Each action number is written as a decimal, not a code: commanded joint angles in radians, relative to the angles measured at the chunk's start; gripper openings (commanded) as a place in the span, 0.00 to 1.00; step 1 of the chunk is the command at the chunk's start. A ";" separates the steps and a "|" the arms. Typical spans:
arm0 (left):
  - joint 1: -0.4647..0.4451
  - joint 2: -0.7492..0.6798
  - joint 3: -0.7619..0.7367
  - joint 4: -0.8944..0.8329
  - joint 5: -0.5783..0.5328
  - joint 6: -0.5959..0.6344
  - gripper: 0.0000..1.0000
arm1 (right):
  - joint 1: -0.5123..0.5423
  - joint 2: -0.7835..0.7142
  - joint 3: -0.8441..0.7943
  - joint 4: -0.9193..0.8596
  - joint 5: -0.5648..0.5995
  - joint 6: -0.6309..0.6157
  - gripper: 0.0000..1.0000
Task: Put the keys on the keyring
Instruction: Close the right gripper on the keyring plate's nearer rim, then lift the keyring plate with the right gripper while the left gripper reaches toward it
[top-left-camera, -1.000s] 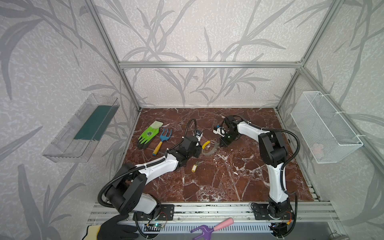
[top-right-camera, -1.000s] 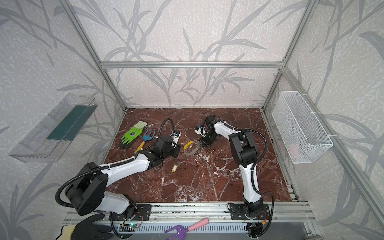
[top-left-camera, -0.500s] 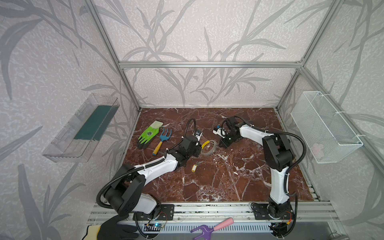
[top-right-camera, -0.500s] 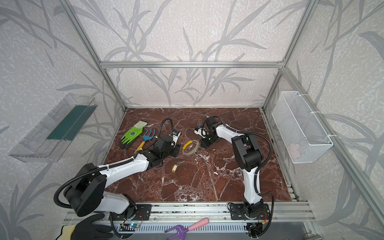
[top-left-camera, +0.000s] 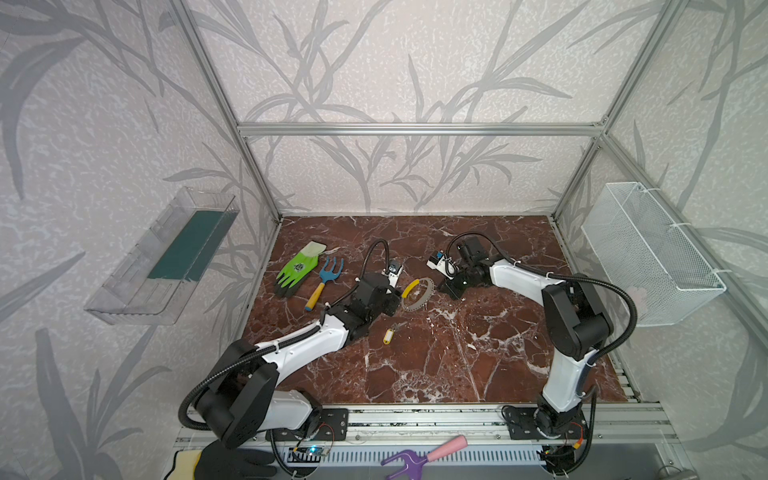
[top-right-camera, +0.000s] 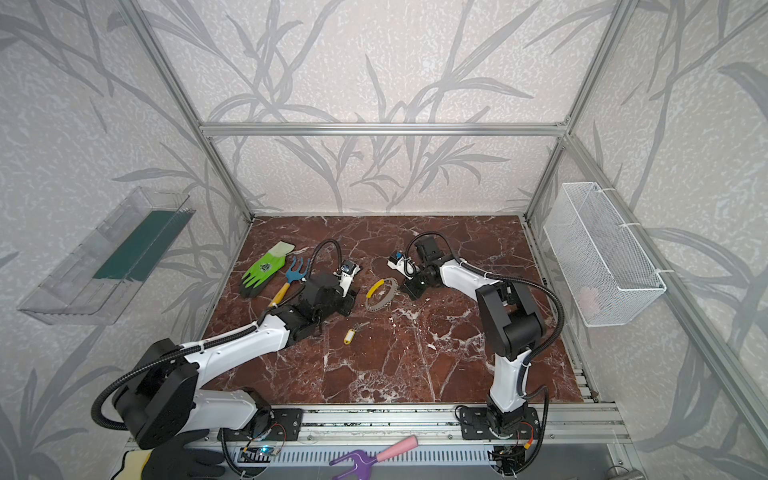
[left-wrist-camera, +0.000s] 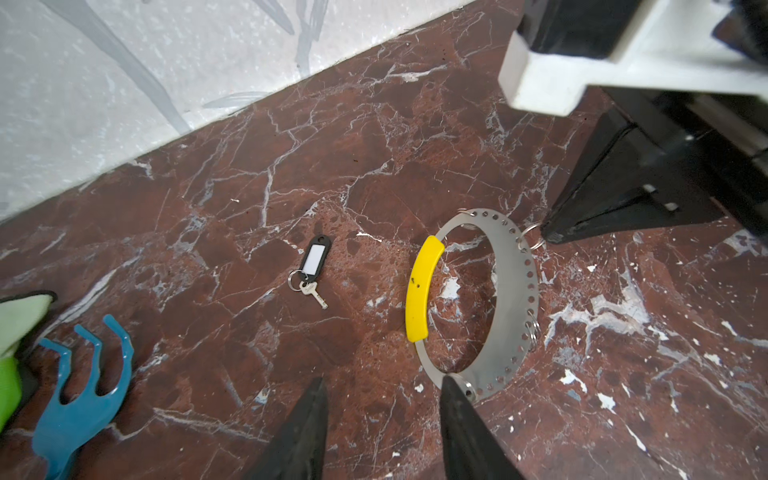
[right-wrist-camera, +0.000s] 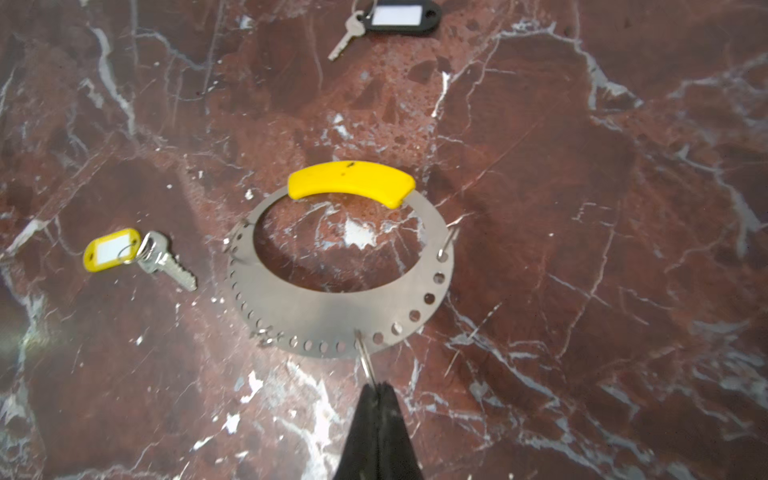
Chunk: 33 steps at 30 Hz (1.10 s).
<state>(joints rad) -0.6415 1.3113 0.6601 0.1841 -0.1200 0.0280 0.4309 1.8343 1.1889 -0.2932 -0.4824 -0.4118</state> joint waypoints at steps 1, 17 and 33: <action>-0.005 -0.076 -0.064 0.120 0.028 0.071 0.45 | 0.009 -0.122 -0.101 0.260 -0.064 -0.048 0.00; -0.029 -0.266 -0.140 0.224 0.242 0.417 0.37 | 0.065 -0.475 -0.370 0.591 -0.083 -0.288 0.00; -0.166 -0.231 0.013 0.087 0.224 0.666 0.34 | 0.145 -0.596 -0.439 0.611 -0.055 -0.378 0.00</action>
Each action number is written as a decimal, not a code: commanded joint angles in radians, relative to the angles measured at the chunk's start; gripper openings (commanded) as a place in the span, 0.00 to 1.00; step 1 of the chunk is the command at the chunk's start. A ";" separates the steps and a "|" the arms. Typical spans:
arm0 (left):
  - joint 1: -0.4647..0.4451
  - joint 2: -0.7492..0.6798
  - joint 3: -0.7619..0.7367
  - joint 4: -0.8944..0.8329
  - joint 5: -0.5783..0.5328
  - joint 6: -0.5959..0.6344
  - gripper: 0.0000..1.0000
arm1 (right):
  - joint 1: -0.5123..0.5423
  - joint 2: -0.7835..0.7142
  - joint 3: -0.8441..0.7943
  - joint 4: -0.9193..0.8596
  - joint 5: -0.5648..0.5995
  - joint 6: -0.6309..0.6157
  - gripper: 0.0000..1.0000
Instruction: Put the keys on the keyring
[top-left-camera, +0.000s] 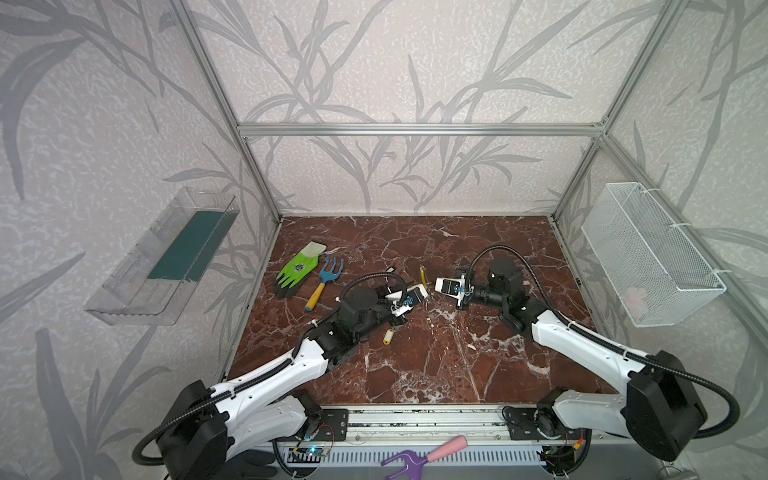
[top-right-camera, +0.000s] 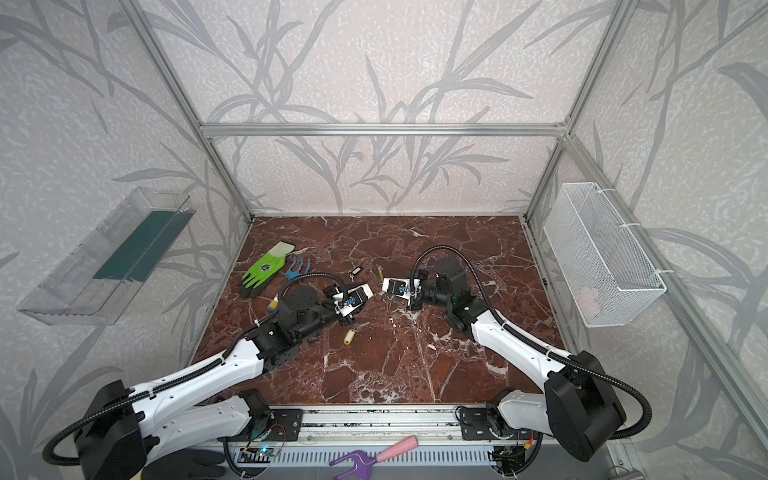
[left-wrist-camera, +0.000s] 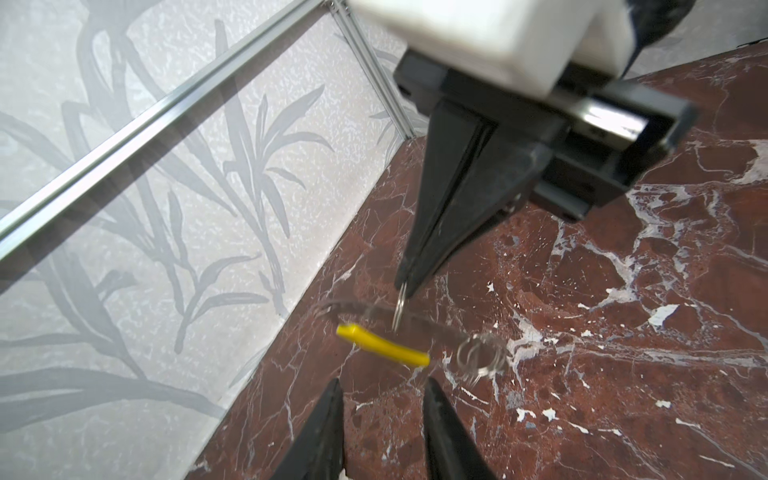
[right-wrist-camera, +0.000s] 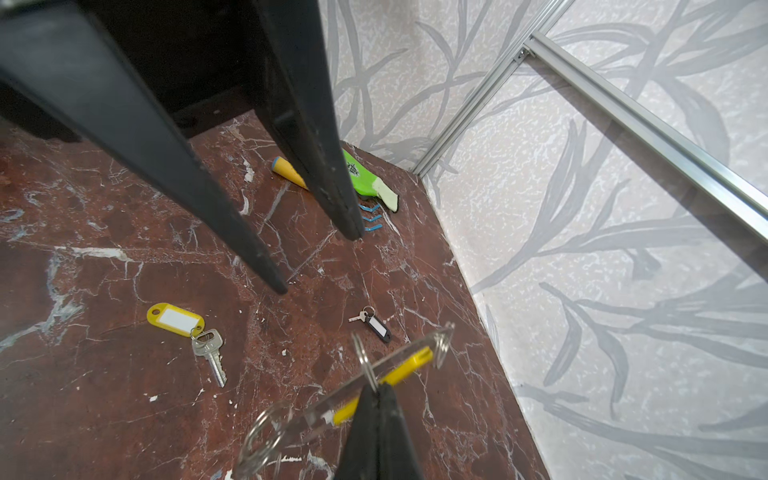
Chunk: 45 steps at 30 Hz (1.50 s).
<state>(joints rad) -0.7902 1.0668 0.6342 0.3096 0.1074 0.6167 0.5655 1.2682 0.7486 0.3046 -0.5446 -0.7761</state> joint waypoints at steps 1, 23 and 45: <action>-0.024 0.021 0.045 -0.047 -0.005 0.086 0.34 | 0.014 -0.030 0.002 0.011 0.009 -0.014 0.00; -0.044 0.075 0.087 -0.053 -0.034 0.054 0.29 | 0.034 -0.027 0.016 -0.050 0.000 -0.015 0.00; -0.038 0.137 0.079 0.056 -0.055 -0.045 0.17 | 0.033 -0.056 -0.009 -0.002 -0.026 0.034 0.00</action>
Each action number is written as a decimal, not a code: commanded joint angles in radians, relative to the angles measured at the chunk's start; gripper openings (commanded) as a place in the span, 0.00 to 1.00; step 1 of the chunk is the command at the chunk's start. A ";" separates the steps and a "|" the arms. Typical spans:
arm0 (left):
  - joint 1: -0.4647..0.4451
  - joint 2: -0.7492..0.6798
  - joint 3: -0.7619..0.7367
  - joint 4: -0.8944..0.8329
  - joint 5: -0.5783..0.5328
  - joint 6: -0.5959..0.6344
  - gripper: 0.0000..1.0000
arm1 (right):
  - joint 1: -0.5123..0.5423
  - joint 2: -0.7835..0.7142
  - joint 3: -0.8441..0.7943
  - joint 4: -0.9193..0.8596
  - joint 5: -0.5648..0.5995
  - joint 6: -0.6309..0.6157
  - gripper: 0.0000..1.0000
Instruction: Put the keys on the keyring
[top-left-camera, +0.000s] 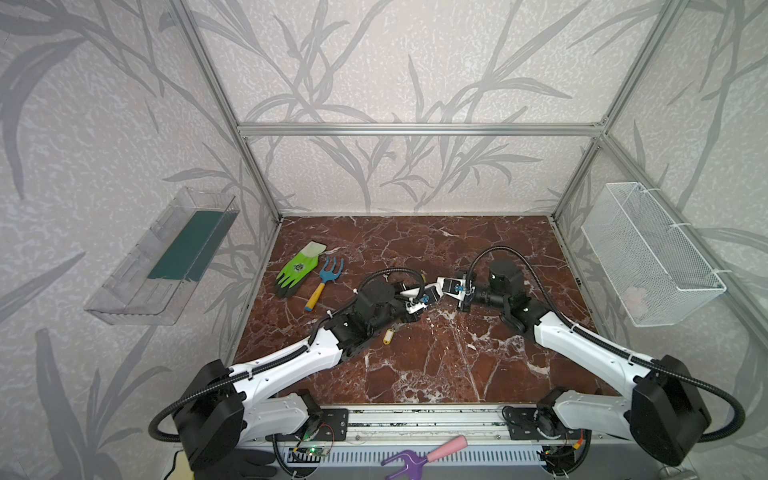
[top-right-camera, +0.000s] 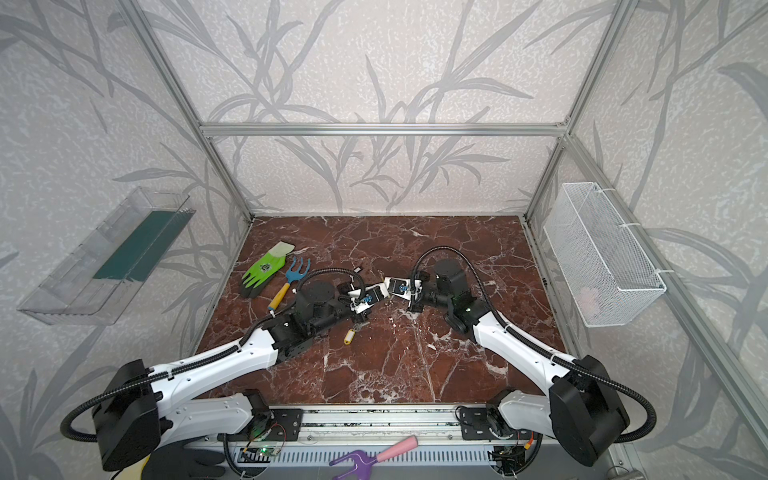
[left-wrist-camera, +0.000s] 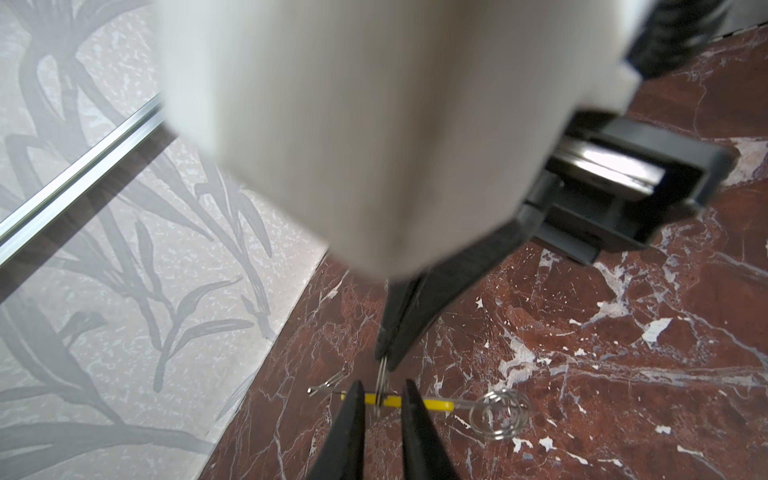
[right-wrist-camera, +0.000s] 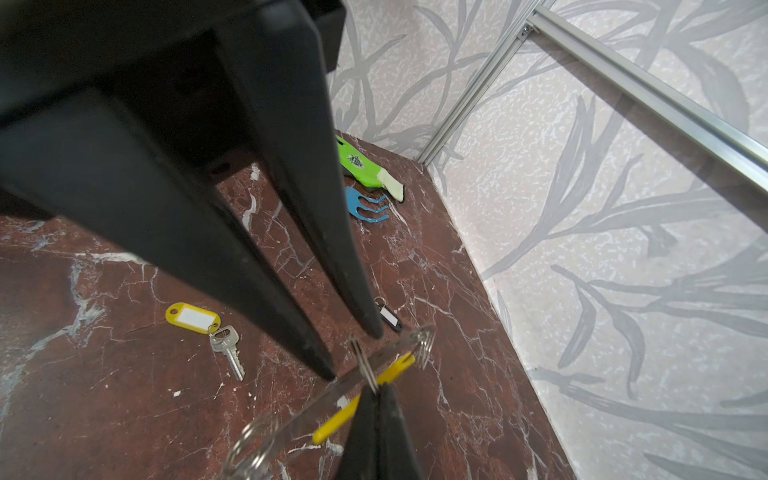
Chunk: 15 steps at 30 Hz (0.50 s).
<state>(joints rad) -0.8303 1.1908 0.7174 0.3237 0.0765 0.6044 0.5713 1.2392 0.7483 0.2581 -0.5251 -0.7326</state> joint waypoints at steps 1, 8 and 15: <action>0.003 0.012 -0.004 0.034 -0.016 -0.035 0.17 | 0.028 -0.026 -0.009 0.047 -0.052 -0.007 0.00; 0.021 -0.017 -0.025 0.043 0.032 -0.081 0.25 | 0.023 -0.018 -0.008 0.051 -0.073 0.020 0.00; 0.079 -0.117 -0.059 -0.022 0.142 -0.128 0.38 | 0.010 -0.013 -0.012 0.047 -0.094 0.050 0.00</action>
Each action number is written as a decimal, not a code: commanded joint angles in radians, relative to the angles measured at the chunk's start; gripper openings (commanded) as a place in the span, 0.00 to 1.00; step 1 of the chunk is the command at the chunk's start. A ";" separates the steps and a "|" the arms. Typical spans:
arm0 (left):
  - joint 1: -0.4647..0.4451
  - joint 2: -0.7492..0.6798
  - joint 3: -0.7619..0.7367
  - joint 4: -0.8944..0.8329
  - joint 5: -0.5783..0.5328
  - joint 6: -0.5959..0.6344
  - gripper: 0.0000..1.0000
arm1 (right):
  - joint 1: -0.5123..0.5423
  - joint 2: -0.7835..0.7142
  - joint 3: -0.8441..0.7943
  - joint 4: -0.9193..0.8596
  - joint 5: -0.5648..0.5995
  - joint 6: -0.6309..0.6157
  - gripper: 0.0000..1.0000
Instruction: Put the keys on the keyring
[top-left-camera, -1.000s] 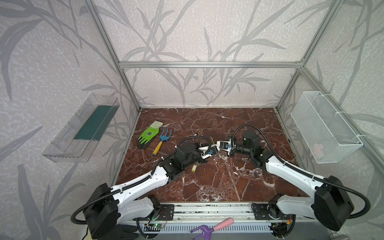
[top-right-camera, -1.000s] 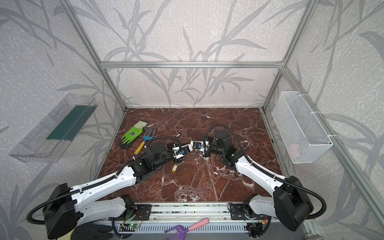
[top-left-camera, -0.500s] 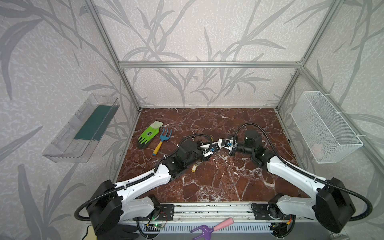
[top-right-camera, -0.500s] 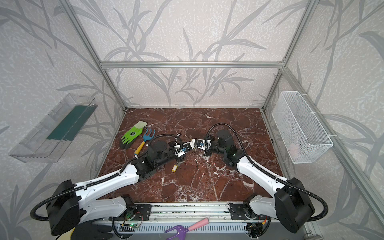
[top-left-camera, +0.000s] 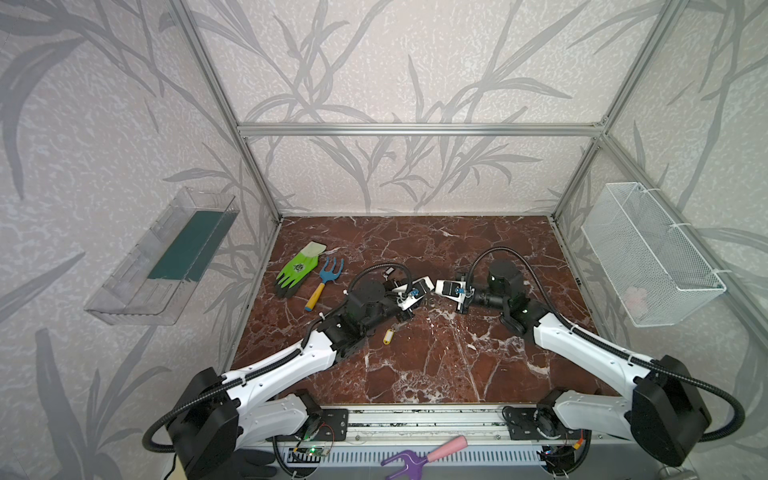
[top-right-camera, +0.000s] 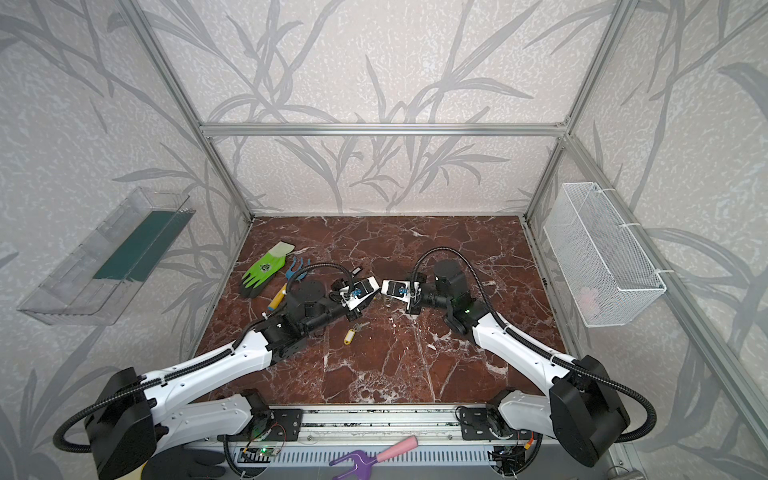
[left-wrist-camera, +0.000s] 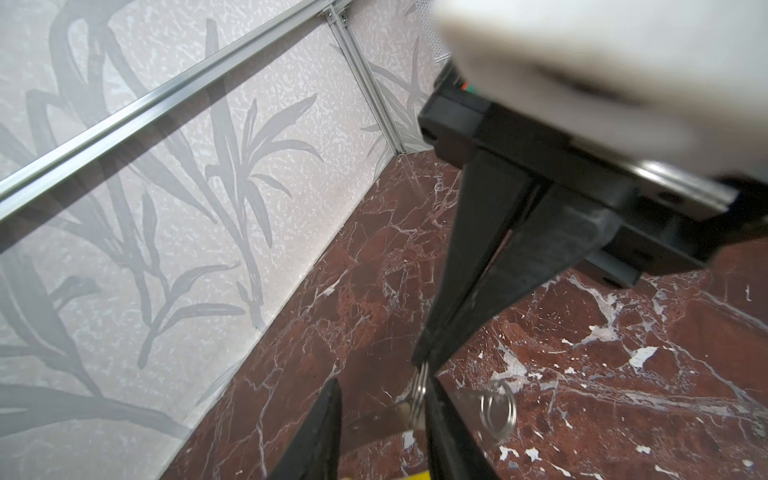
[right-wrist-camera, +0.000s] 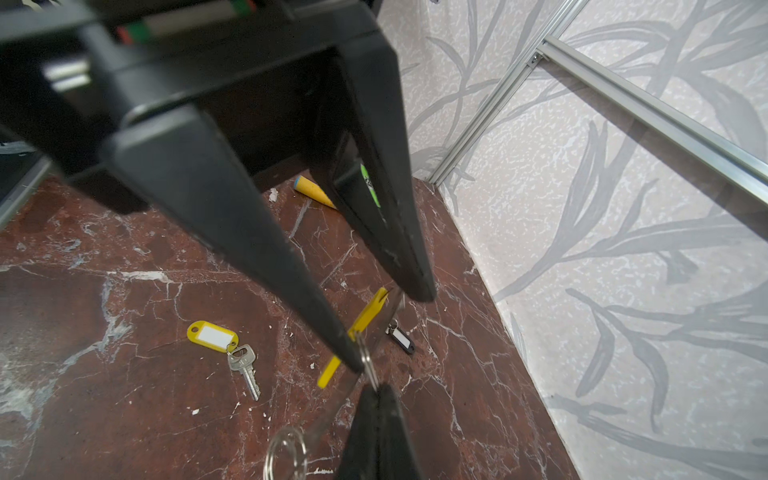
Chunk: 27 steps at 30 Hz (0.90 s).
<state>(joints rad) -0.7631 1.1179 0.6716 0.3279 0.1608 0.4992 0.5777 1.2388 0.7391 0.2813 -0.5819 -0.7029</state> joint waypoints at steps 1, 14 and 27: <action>0.016 -0.054 -0.017 -0.033 0.058 -0.020 0.38 | 0.003 -0.011 -0.001 0.022 -0.042 0.022 0.00; 0.017 -0.018 0.024 -0.124 0.142 -0.005 0.35 | 0.005 -0.022 0.000 0.010 -0.044 0.037 0.00; 0.017 0.010 0.037 -0.079 0.150 -0.019 0.31 | 0.011 -0.018 0.009 -0.023 -0.032 0.020 0.00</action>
<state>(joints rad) -0.7502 1.1233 0.6724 0.2241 0.2905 0.4927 0.5827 1.2388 0.7391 0.2584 -0.6106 -0.6815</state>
